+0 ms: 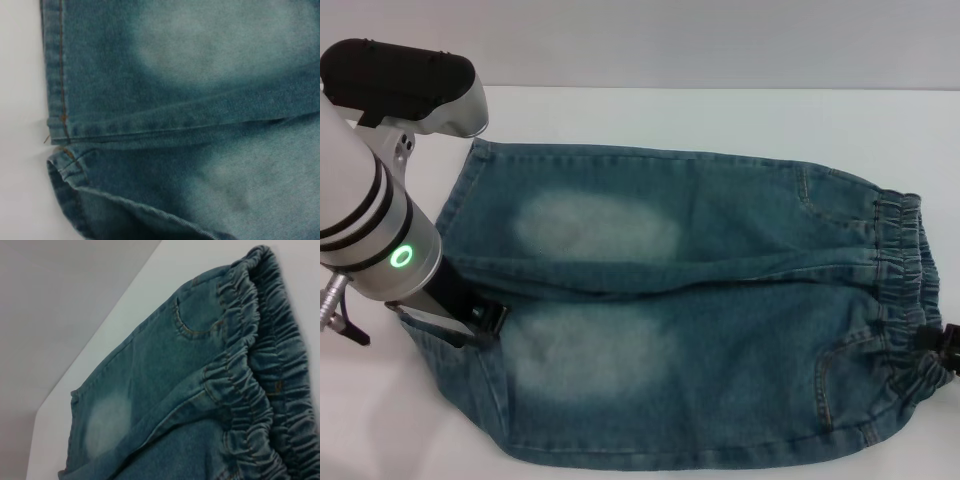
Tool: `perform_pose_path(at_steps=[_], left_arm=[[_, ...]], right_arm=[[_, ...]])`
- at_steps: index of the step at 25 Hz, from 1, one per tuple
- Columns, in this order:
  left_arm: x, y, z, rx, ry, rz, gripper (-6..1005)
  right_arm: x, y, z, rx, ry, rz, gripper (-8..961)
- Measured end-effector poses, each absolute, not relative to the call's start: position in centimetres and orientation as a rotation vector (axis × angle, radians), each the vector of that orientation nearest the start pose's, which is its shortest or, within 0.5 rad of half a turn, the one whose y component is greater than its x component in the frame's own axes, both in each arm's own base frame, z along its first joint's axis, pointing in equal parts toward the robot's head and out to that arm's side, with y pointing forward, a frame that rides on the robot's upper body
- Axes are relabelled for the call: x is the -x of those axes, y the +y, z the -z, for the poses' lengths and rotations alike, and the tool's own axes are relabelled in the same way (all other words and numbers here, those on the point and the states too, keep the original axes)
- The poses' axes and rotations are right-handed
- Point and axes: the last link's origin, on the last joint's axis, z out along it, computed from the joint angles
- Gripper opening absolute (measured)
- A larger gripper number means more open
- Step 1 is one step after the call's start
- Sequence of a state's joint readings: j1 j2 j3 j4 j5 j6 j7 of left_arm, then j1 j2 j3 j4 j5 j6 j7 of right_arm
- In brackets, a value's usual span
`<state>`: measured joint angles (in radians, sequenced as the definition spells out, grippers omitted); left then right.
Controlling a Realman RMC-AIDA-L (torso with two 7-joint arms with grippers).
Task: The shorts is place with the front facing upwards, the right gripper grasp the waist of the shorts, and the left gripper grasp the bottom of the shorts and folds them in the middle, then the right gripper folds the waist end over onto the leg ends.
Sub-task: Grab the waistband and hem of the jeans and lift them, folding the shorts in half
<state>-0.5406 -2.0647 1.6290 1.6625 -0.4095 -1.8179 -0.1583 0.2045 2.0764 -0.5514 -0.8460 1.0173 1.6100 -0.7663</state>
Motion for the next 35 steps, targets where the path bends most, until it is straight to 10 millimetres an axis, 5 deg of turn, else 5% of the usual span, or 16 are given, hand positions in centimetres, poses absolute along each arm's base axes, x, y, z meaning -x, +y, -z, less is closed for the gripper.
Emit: perform_pose_path(at_steps=[11, 22, 27, 35], left_arm=[[15.4, 30.8, -0.7, 2.136, -1.387, -0.632, 30], [15.2, 31.1, -0.8, 2.136, -1.384, -0.630, 32], [15.3, 31.1, -0.9, 2.135, -1.384, -0.629, 33], [15.1, 31.4, -0.8, 2.139, -1.376, -0.593, 35]], right_arm=[[-35.8, 24.6, -4.9, 1.903, 2.069, -0.746, 517], [-35.0, 25.6, -5.0, 1.944, 2.037, -0.755, 82], [-35.0, 25.7, -5.0, 1.947, 2.033, -0.759, 0], [-33.8, 25.9, -5.2, 2.006, 1.992, -0.858, 1]])
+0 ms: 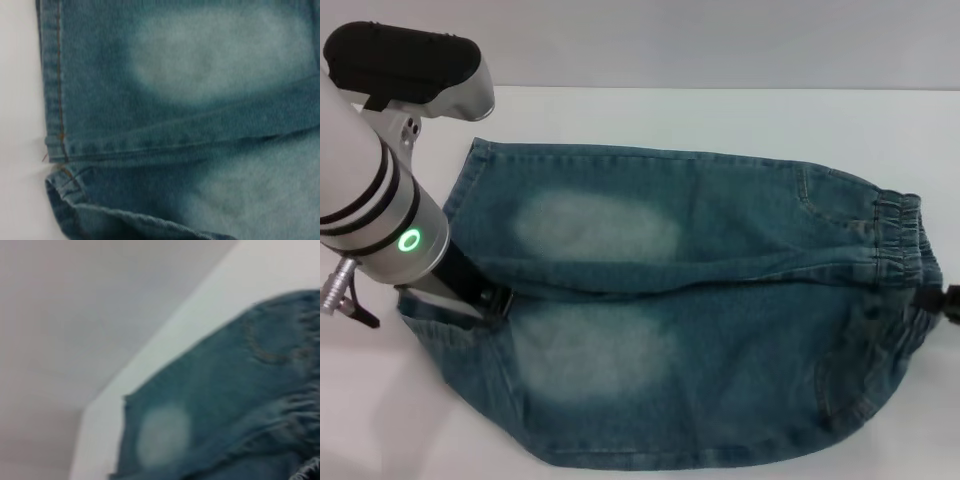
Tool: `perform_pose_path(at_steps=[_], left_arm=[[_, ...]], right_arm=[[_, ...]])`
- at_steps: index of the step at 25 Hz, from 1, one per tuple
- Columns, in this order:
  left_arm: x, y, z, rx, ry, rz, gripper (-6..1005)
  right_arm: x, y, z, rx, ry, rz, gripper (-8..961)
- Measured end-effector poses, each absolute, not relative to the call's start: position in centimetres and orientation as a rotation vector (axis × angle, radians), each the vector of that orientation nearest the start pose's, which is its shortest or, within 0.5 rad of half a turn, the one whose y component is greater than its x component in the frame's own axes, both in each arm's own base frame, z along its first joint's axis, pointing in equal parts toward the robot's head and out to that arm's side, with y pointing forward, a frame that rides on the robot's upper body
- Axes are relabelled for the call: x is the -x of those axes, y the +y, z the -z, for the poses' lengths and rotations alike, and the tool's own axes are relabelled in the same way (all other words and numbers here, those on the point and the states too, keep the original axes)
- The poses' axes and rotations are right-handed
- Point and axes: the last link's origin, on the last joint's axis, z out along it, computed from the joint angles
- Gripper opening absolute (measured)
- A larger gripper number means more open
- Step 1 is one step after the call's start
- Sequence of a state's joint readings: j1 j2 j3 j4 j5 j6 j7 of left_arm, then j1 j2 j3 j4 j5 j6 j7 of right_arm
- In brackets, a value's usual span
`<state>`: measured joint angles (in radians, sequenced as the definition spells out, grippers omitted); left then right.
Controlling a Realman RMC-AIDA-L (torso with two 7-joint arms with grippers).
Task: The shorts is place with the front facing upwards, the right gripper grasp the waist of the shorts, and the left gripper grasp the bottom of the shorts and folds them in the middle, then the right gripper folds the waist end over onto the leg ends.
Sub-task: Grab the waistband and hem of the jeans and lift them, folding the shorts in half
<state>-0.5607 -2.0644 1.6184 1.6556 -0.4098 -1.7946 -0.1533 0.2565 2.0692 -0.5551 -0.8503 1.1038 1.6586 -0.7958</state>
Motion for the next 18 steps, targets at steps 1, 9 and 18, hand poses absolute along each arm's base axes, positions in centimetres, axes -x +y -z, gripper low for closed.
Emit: perform_pose_path(at_steps=[1, 9, 18], left_arm=[[15.1, 31.5, -0.8, 2.138, -1.374, -0.582, 35], [15.2, 32.9, -0.8, 2.140, -1.329, -0.421, 37], [16.1, 33.9, -1.3, 2.104, -1.312, -0.256, 38]], right_arm=[[-33.5, 25.9, -5.4, 2.018, 1.975, -0.893, 1], [-32.1, 26.7, -6.6, 2.038, 1.852, -1.087, 1], [-31.9, 27.6, -7.3, 1.958, 1.773, -1.269, 2]])
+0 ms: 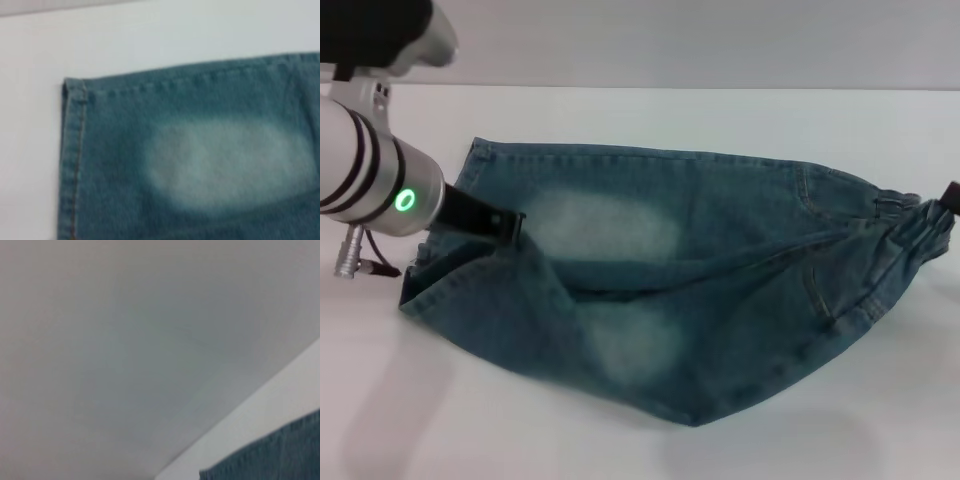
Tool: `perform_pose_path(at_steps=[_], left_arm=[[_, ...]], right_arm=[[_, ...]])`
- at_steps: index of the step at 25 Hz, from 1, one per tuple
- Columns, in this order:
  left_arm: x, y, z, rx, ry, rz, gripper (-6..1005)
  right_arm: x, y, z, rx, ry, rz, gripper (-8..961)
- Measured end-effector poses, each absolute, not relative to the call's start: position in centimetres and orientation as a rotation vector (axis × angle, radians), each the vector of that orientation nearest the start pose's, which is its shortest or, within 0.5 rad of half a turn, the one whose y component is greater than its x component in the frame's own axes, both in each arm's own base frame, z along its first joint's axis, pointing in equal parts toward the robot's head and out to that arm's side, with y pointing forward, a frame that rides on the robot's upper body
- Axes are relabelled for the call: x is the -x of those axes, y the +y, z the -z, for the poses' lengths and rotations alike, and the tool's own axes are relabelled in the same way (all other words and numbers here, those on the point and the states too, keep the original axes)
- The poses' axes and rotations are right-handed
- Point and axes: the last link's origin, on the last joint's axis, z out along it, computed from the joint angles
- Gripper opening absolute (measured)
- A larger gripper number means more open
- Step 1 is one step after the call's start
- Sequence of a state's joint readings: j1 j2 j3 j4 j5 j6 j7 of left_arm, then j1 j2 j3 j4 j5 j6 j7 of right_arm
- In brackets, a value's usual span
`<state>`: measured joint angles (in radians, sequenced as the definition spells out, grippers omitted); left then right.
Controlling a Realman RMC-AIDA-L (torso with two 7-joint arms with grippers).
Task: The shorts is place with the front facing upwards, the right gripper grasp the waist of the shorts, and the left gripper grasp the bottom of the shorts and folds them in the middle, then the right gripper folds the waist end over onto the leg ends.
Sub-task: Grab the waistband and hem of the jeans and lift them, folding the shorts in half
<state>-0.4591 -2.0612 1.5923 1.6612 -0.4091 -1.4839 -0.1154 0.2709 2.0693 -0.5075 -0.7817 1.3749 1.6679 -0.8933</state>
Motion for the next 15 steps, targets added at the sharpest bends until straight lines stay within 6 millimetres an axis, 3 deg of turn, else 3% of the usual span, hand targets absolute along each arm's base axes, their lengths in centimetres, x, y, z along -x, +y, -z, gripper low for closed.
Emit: perform_pose_path(at_steps=[7, 15], left_arm=[[17.0, 35.4, -3.1, 2.004, -1.280, 0.015, 40], [18.1, 36.5, -4.0, 1.912, -1.270, 0.264, 41]], right_arm=[[-33.1, 28.3, -8.2, 1.769, 1.681, -1.454, 2], [-34.3, 29.2, -7.5, 1.591, 1.718, -1.535, 0]])
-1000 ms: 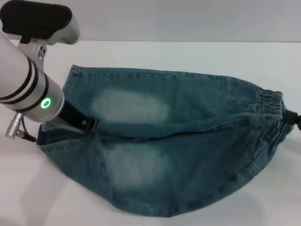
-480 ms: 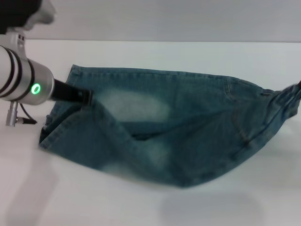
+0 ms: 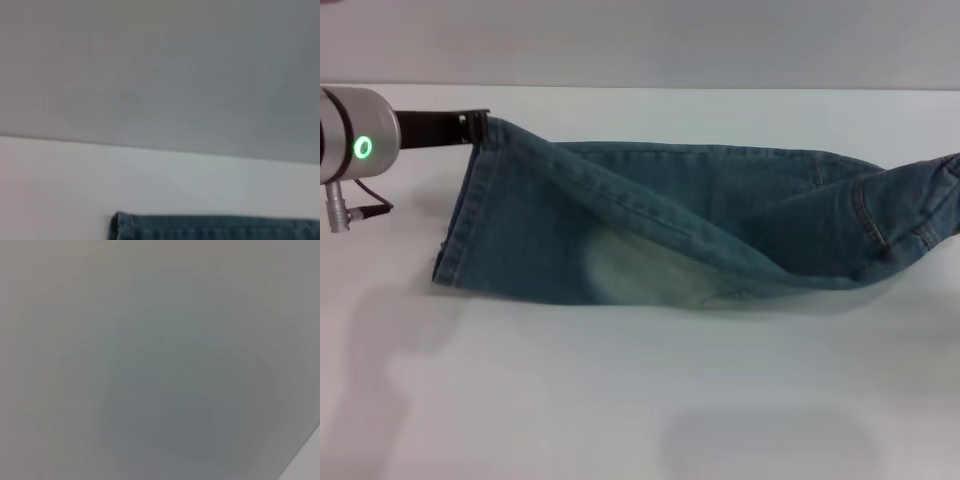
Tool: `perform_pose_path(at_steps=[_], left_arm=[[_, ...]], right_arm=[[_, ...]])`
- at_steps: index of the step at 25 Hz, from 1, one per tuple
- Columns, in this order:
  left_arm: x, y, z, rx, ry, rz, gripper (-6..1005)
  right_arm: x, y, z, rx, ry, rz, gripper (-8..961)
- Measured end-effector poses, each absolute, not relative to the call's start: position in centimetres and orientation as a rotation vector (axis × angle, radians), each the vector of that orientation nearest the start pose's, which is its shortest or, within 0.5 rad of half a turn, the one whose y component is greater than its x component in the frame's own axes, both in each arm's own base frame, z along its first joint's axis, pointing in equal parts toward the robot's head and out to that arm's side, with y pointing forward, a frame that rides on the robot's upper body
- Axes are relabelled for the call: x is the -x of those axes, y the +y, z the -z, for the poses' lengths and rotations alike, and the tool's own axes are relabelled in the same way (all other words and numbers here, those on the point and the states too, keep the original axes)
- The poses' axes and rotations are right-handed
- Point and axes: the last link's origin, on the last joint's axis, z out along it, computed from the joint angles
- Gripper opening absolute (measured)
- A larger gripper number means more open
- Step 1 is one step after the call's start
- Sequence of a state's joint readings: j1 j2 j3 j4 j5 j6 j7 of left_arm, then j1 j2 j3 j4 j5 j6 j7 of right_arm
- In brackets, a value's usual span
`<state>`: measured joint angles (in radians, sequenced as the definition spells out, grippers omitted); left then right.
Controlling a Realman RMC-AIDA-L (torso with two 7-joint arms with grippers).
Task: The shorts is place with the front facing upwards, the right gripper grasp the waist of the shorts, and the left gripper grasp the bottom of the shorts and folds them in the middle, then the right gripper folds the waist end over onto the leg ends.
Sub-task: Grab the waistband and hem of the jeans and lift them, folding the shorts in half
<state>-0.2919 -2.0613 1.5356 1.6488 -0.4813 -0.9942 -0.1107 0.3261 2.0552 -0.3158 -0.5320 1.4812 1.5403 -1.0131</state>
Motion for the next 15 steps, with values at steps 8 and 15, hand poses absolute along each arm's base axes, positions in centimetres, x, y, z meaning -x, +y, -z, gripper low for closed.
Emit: perform_pose_path(at_steps=[8, 15], left_arm=[[19.2, 37.1, -4.4, 1.858, -1.290, 0.324, 43], [20.1, 37.7, -5.0, 1.808, -1.302, 0.355, 44]], right_arm=[[-35.8, 29.3, -6.9, 1.382, 1.789, -1.600, 0], [-36.6, 29.6, -6.7, 1.261, 1.830, -1.625, 1]])
